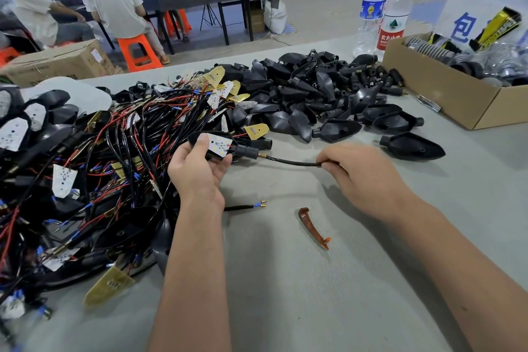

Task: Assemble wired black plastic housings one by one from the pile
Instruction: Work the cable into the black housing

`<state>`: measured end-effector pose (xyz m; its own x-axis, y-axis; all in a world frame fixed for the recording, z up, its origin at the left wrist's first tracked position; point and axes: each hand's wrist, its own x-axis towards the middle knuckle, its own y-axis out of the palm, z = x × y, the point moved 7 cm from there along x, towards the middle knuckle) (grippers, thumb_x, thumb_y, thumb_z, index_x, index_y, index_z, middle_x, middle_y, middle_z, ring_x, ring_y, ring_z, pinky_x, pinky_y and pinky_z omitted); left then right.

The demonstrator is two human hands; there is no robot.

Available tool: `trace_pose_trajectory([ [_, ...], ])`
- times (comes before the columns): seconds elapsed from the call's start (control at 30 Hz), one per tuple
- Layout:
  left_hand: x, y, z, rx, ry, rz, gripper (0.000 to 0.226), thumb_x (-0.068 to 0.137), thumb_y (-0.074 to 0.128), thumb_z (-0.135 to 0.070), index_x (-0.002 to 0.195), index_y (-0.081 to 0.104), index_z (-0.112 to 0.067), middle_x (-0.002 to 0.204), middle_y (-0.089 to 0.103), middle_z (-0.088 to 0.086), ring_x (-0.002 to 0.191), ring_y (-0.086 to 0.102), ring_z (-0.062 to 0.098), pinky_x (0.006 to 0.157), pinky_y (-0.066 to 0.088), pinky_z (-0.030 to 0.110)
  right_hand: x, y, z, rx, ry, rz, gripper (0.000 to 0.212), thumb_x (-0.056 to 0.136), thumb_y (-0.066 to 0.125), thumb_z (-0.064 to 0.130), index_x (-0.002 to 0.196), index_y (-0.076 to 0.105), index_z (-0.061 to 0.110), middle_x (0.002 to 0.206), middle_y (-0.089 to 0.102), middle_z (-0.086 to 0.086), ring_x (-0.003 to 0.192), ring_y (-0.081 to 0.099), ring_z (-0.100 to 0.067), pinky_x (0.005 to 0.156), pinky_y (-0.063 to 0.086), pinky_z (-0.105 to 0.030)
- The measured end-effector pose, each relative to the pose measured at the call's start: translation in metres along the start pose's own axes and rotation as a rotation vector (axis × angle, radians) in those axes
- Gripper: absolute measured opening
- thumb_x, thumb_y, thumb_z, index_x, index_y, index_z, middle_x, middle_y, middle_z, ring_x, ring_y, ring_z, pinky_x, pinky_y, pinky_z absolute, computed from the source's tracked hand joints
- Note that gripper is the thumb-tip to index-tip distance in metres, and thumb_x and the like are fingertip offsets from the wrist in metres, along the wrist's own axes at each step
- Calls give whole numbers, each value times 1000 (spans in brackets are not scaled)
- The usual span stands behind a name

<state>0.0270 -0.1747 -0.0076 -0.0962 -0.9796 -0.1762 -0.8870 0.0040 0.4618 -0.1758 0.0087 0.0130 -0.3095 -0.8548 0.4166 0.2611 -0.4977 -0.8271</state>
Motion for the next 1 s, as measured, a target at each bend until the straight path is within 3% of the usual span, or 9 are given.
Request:
trace_pose_trajectory([
  [0.1, 2, -1, 2, 9, -11, 9, 15, 98, 68, -12, 84, 62, -12, 68, 70, 2, 60, 67, 16, 54, 56, 24, -2, -7, -1, 47, -19, -83, 12, 101, 61, 22, 101, 71, 27, 80, 67, 17, 75, 60, -9, 69, 52, -39],
  [0.23, 5, -1, 4, 19, -15, 20, 15, 98, 69, -12, 84, 64, -10, 62, 71, -1, 56, 66, 14, 52, 55, 23, -2, -7, -8, 129, 9, -89, 12, 99, 66, 27, 103, 77, 31, 85, 74, 17, 81, 68, -7, 76, 56, -38],
  [0.47, 5, -1, 4, 26, 32, 4, 15, 98, 68, -8, 84, 63, -11, 59, 70, -4, 52, 65, 11, 48, 54, 23, -3, -9, -7, 204, 81, -68, 18, 96, 70, 32, 111, 80, 32, 96, 71, 31, 90, 65, 14, 88, 58, -29],
  [0.57, 2, 5, -2, 135, 133, 16, 19, 97, 68, -9, 78, 65, -11, 61, 65, -2, 54, 59, 17, 44, 52, 26, -7, -10, -4, 38, 145, 24, 48, 92, 51, 72, 120, 73, 40, 70, 61, 34, 76, 58, 9, 70, 49, -27],
  [0.67, -13, 27, -2, 282, 192, 172, 18, 95, 68, -10, 78, 67, -11, 67, 63, 1, 63, 56, 20, 46, 51, 29, -4, -20, 10, -151, 121, 34, 74, 88, 22, 88, 133, 61, 45, 84, 60, 24, 87, 51, -4, 81, 44, -35],
  [0.73, -26, 44, 4, 348, 176, 311, 13, 94, 70, -13, 81, 71, -12, 68, 65, 1, 63, 59, 18, 47, 51, 26, 3, -18, 26, -45, 89, 44, 75, 88, 22, 89, 135, 59, 43, 91, 62, 24, 92, 53, -1, 82, 45, -31],
  [0.83, -37, 51, 4, 381, 183, 366, 14, 93, 72, -18, 80, 70, -12, 69, 67, 3, 62, 61, 15, 51, 53, 27, 24, -5, 55, 110, 73, 123, 64, 84, 44, 84, 132, 56, 43, 84, 66, 23, 81, 60, 6, 66, 41, -23],
  [0.93, -33, 41, -11, 261, 108, 322, 20, 97, 71, -23, 89, 68, -5, 77, 68, 8, 65, 60, 18, 51, 53, 27, 51, -1, 79, 97, 19, 149, 48, 84, 69, 55, 123, 65, 26, 76, 68, 14, 73, 59, 3, 71, 46, -33],
  [1.0, -31, 33, -27, 120, 4, 337, 35, 103, 61, -36, 108, 69, -3, 92, 72, 14, 75, 65, 23, 58, 57, 29, 72, 0, 97, 265, 21, 170, 30, 89, 74, 41, 110, 71, 20, 74, 72, 5, 65, 62, -11, 66, 49, -34],
])
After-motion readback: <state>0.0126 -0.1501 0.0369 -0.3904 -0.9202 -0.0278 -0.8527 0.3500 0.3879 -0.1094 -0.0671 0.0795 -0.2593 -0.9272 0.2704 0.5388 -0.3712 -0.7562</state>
